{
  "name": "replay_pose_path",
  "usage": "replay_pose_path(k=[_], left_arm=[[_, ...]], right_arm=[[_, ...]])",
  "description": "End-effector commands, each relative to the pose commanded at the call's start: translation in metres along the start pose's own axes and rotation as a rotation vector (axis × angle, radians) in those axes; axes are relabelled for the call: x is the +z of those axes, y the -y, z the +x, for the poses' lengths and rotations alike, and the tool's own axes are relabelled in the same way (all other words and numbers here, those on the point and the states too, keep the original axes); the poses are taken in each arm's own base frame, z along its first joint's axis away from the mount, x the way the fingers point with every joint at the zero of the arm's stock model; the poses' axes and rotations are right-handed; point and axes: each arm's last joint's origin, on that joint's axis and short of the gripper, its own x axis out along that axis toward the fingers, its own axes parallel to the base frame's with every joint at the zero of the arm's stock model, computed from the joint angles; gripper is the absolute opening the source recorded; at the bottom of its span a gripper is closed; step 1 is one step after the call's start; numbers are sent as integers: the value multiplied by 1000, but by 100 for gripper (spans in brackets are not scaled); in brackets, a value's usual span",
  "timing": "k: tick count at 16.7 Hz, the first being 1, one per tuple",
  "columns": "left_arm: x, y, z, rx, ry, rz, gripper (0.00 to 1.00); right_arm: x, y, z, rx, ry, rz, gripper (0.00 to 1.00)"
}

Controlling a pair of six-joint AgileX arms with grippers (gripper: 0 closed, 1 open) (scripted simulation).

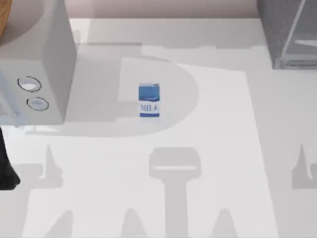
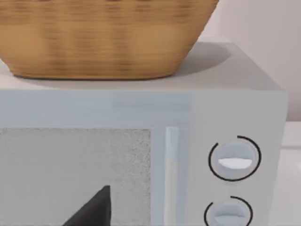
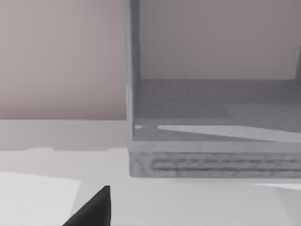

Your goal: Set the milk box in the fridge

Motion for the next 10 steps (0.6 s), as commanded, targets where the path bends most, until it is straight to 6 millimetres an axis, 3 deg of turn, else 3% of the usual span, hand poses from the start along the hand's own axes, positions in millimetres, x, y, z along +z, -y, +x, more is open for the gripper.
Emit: replay_pose_path(k=[5, 10], left_arm=[[0, 0, 0, 0, 0, 0, 100], [0, 0, 0, 0, 0, 0, 100]], right_arm=[[9, -2, 2, 10, -1, 5, 100], [46, -15, 19, 31, -24, 28, 100]])
